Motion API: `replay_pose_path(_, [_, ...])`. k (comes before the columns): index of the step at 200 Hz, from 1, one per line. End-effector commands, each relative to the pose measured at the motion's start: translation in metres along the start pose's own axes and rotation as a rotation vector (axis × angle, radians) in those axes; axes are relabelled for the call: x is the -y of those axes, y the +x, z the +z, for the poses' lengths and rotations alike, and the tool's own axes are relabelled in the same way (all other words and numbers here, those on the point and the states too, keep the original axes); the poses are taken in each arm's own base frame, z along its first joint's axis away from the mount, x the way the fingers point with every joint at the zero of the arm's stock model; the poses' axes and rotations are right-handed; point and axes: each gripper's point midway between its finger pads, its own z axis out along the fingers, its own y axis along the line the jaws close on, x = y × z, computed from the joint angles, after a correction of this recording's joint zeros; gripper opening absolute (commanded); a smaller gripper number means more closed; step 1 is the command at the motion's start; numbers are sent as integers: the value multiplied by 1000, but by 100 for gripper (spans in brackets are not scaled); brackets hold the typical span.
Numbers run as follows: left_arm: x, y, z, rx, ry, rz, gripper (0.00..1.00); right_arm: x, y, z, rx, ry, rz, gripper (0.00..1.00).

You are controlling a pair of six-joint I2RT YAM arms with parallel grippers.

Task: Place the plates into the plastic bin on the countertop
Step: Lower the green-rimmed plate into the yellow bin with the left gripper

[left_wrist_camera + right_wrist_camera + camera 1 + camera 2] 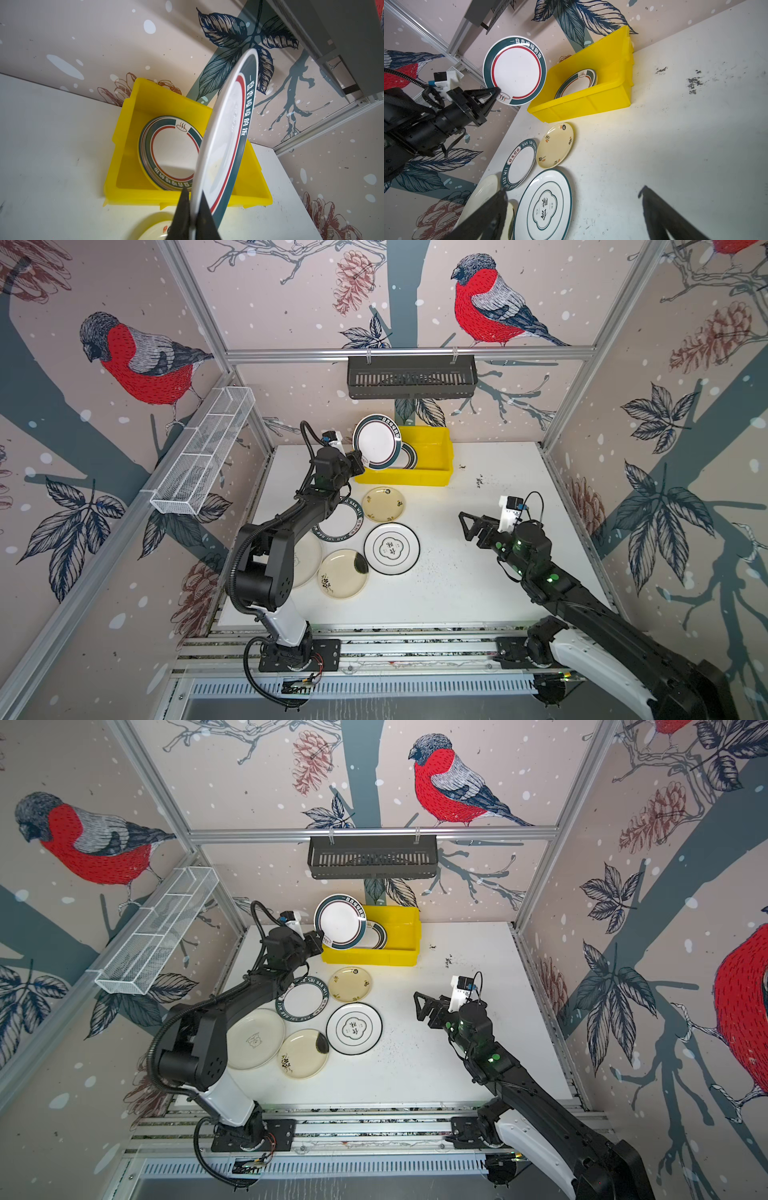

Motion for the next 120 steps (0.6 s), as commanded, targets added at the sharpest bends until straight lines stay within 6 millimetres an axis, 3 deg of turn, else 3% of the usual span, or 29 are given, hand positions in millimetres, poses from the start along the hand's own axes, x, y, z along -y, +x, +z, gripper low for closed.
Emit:
replay_pose_path(1, [2,-3,17,-19,26,-4,0,-8,-4,-6,30,-55,-2,99])
replay_pose_path(36, [-6,8,50,-72,44,-17,0,-22,-8,-17,40,-123,-16,99])
replay_pose_path(87, [-16,13,84,-118,59,-16,0,-21,-7,-24,30,-116,-43,99])
replay_pose_path(120, [-36,24,107,-176,-10,38,0,-32,-5,-29,16,-170,-70,99])
